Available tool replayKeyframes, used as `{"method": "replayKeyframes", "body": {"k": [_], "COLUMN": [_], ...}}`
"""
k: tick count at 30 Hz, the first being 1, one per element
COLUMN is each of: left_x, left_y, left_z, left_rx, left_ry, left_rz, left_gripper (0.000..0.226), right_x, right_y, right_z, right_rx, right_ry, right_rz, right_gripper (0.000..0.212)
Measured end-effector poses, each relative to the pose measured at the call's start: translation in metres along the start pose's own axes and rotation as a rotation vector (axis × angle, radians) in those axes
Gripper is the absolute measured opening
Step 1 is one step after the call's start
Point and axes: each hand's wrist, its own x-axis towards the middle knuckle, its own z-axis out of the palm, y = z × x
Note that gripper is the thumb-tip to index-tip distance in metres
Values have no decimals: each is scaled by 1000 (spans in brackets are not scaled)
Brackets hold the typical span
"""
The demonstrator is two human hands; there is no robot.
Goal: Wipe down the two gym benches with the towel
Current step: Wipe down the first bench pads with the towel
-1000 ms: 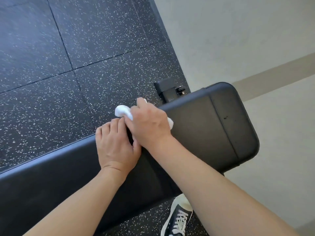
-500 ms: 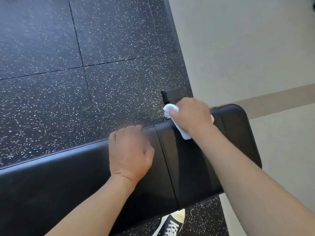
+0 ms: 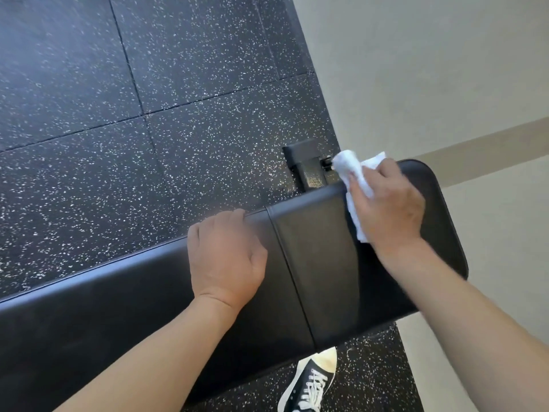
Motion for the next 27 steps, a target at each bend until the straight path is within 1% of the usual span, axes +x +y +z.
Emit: {"method": "replayKeyframes", "body": {"k": [2,6,9,11,13,16,18,20,22,24,25,26,27], "left_x": [-1,0,0,-1,-1,2,4,1,0,1,0,-3,-10], "left_y": [0,0,2,1,1,-2,-2,1,4,7,9,11,15], "left_z": [0,1,0,0,0,1,1,0,-4,-10,-13,-16,-18], "left_rx": [14,36,66,79,63,45,30,1,-32,-66,-70,-53,-21], "left_ry": [-3,15,-1,-10,-11,-6,-8,-11,-19,-60,-95,-133,-181], "left_rz": [18,43,71,152,246,396,481,488,451,432,497,633,819], "left_gripper": [54,49,44,48,56,62,67,69,69,67,66,65,64], "right_x": [-31,-68,-68,-67,-67,-80,-106,-143,-184,-225,-242,-256,-264], "right_y": [-34,-108,-112,-95,-65,-13,8,8,-14,-43,-56,-65,-68], "right_z": [8,26,26,21,14,3,-1,-1,3,8,11,13,14], "right_rx": [24,246,293,282,245,191,190,185,204,275,320,363,398], "right_ry": [62,4,37,51,89,169,209,233,243,248,245,240,231], "right_rz": [-31,-113,-198,-247,-181,34,161,260,340,389,397,392,383], "right_gripper": [13,14,16,18,18,21,22,25,29,34,35,37,37]}}
